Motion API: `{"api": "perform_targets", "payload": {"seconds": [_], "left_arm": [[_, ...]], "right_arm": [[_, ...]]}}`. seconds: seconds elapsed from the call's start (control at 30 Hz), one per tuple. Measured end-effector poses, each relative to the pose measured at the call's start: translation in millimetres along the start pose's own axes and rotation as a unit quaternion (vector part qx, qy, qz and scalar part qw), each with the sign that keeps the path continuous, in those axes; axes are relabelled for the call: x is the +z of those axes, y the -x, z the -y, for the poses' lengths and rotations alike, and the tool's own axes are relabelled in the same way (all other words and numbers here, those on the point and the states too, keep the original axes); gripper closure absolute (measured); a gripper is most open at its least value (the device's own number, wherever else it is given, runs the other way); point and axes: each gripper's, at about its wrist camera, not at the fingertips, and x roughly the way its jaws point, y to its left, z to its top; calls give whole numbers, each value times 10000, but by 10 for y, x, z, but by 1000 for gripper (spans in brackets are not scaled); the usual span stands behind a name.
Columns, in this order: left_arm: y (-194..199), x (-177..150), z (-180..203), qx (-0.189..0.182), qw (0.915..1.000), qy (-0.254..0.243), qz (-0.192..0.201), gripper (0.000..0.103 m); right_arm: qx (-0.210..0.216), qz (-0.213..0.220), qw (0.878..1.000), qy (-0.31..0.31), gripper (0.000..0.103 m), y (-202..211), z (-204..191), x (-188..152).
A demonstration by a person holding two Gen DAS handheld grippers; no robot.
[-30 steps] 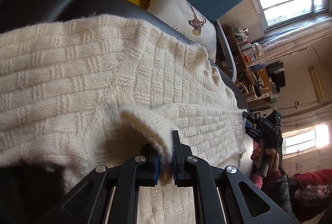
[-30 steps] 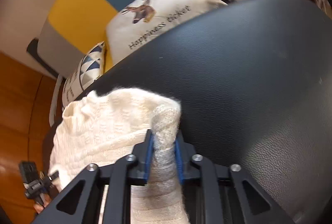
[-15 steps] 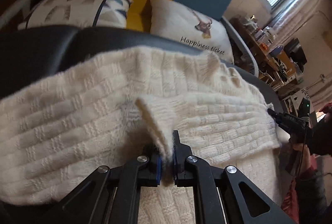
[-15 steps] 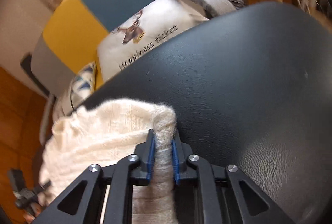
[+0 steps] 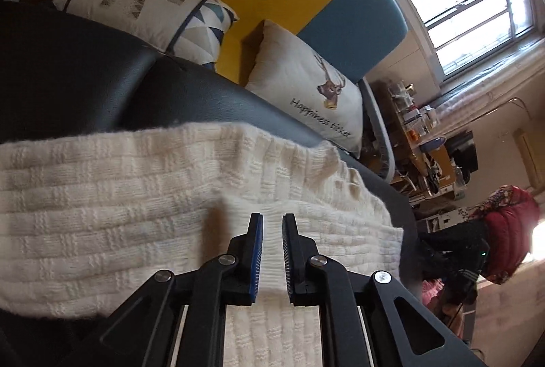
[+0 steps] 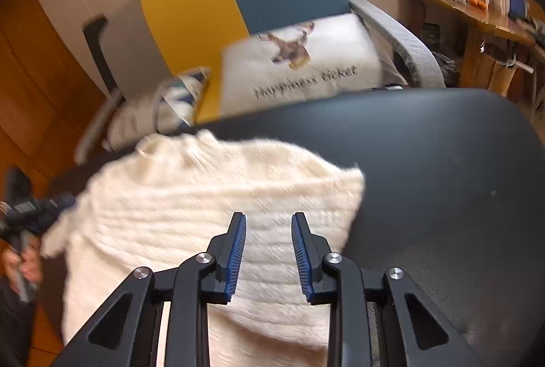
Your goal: Fold clothes
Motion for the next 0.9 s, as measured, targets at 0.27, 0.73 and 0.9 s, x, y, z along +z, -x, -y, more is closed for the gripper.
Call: {"api": "perform_targets", "payload": {"seconds": [0.27, 0.73, 0.9], "left_arm": [[-682, -135, 194, 925, 9928, -456, -613, 93], [-439, -346, 324, 849, 9920, -853, -377, 93], [-539, -361, 90, 1005, 9920, -576, -492, 93]], "right_arm": [[-261, -463, 9949, -862, 76, -538, 471, 200], [443, -833, 9949, -366, 76, -229, 23, -436], [569, -540, 9922, -970, 84, -163, 202, -596]]}}
